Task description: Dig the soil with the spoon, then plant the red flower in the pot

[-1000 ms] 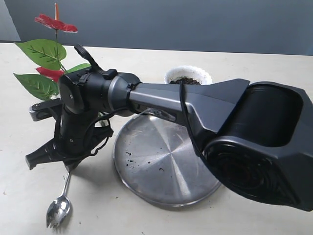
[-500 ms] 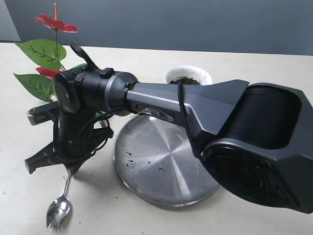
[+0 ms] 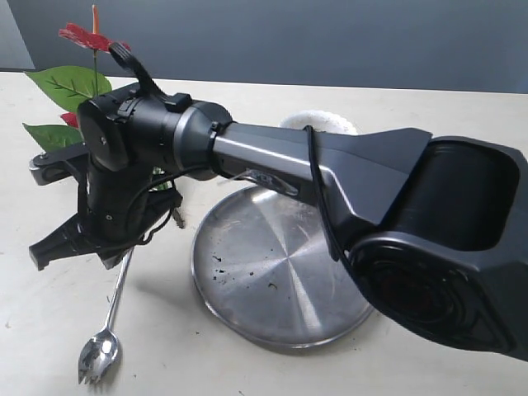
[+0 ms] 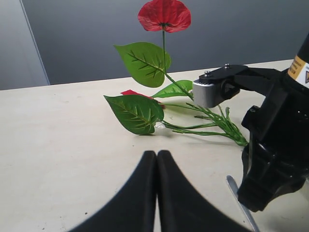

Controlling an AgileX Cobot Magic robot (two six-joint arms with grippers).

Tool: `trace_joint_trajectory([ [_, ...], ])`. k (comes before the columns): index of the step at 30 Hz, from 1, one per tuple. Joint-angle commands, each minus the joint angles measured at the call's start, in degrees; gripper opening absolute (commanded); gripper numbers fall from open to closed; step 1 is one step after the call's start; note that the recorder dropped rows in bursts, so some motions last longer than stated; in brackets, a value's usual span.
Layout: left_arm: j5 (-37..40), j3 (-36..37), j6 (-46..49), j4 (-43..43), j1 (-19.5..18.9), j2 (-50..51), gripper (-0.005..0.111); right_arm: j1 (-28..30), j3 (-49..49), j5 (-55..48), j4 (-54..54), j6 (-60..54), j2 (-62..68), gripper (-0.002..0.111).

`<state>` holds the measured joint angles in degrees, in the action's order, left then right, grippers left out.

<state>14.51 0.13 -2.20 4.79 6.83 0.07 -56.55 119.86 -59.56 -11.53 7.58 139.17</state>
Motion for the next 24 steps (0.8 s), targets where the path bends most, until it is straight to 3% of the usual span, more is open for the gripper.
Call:
trace_joint_trajectory([
  [1,-0.79,-0.13,-0.25,0.02,0.31,-0.07,0.001,0.83,0.47,0.36,0.96,-0.04,-0.61,0.018],
  [3,-0.79,-0.13,-0.25,0.02,0.31,-0.07,0.001,1.24,0.47,0.78,0.96,-0.04,-0.61,0.032],
  [6,-0.79,-0.13,-0.25,0.02,0.31,-0.07,0.001,1.91,0.47,3.05,1.27,0.11,-0.5,0.045],
  [24,-0.79,-0.13,-0.25,0.02,0.31,-0.07,0.001,1.8,0.47,4.43,5.69,4.96,4.25,0.045],
])
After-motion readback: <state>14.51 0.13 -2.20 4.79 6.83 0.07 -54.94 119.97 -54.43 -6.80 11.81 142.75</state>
